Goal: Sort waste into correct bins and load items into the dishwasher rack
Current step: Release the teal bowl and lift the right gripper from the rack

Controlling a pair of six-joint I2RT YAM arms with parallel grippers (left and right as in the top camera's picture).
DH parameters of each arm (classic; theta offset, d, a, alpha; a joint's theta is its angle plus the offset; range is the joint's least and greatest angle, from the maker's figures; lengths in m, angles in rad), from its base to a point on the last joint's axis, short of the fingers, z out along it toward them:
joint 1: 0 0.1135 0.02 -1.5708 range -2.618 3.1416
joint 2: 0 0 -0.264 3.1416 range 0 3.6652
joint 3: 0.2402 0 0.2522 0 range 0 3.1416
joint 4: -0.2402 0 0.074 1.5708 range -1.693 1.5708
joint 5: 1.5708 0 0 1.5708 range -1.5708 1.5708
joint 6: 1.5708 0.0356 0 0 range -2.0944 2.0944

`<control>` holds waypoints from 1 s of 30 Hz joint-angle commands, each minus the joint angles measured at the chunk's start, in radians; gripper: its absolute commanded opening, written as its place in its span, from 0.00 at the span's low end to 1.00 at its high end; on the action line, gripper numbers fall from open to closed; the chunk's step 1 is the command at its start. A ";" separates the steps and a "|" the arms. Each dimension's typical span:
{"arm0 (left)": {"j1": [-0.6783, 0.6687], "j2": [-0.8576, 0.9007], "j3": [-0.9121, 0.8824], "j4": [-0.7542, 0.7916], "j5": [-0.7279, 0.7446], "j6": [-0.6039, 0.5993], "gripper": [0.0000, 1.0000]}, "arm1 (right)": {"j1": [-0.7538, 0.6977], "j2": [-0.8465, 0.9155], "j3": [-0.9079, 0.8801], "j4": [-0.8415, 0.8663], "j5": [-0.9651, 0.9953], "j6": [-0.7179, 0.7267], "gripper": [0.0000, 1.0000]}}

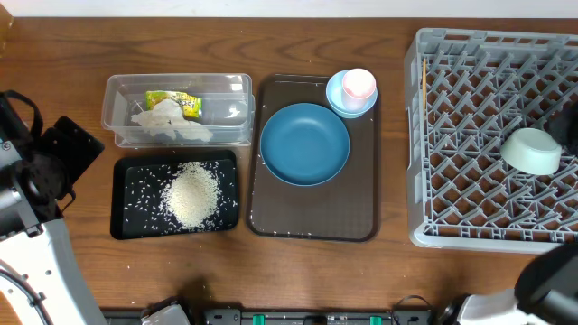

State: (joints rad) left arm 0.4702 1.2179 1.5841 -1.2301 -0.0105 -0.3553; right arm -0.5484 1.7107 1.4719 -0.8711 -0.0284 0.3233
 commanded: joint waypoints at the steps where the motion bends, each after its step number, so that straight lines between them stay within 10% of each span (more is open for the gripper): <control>1: 0.005 0.003 0.006 0.000 -0.009 0.003 0.93 | 0.006 0.069 0.000 0.006 0.016 0.010 0.01; 23: 0.005 0.004 0.006 0.000 -0.009 0.003 0.93 | 0.013 -0.169 0.000 -0.108 -0.194 -0.008 0.02; 27: 0.005 0.003 0.006 0.000 -0.009 0.003 0.93 | 0.047 -0.259 0.000 -0.064 -0.381 -0.025 0.18; 30: 0.005 0.003 0.006 0.000 -0.009 0.003 0.93 | 0.109 -0.301 0.000 -0.005 -0.534 -0.025 0.77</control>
State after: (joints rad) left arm 0.4702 1.2179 1.5841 -1.2297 -0.0105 -0.3553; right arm -0.4973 1.4399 1.4704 -0.9012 -0.3462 0.3103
